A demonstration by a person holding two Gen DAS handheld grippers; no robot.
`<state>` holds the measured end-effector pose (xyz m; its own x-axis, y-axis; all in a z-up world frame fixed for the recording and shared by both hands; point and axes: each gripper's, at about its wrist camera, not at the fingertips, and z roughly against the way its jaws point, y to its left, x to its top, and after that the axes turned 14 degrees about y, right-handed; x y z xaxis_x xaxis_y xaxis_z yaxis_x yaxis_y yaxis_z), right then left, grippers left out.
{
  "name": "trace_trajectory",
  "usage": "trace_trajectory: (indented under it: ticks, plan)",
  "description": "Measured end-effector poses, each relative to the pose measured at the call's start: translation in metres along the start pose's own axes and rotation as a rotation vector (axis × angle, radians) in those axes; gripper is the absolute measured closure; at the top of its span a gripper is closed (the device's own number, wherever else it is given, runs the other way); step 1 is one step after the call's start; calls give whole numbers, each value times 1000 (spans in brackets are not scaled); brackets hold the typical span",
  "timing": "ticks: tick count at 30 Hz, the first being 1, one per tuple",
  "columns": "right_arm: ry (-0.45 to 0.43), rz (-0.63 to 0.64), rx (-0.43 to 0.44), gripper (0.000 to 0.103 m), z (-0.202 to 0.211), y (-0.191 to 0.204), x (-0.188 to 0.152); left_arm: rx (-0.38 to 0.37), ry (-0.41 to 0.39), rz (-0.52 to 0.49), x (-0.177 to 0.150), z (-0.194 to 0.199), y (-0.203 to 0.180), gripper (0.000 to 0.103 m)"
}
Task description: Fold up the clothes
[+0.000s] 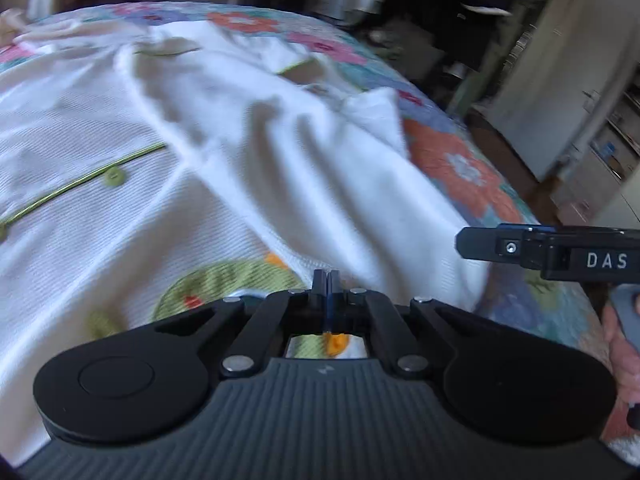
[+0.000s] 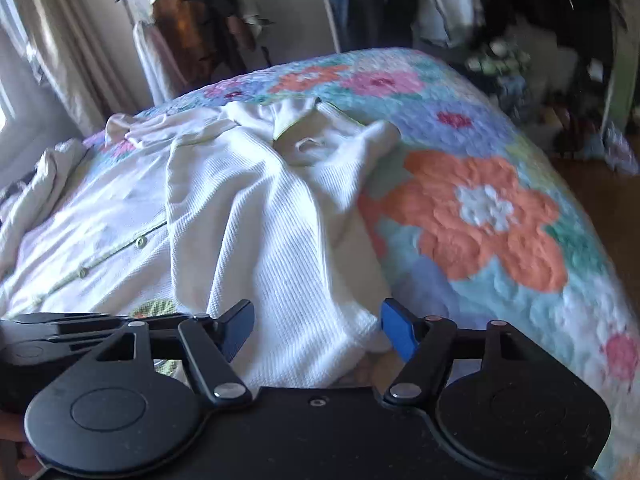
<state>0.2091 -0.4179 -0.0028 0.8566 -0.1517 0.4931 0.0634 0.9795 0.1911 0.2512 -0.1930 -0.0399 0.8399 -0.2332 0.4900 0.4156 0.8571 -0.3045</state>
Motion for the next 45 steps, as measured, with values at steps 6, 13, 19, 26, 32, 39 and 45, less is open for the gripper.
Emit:
trace_trajectory:
  ticks: [6, 13, 19, 26, 32, 39, 45]
  plan:
    - [-29, -293, 36, 29, 1, -50, -3, 33, -9, 68, -19, 21, 20, 103]
    - [6, -476, 192, 71, -25, -103, 1, -88, 20, 54, -21, 15, 1, 100]
    - [33, -439, 308, 64, -46, -103, 9, -158, 55, 123, -16, 2, 7, 95]
    - [65, -311, 297, 87, -88, -89, 37, -139, 80, 123, -15, -7, 8, 93]
    - [-50, -134, 74, 101, -33, -57, 27, -89, 75, 93, -11, 3, 1, 93]
    - [-35, -198, 18, 102, -29, -68, 14, -86, 111, 62, -18, -6, -12, 93]
    - [-2, -291, 62, 102, -47, -88, 13, -91, 100, 44, -15, 3, -15, 79]
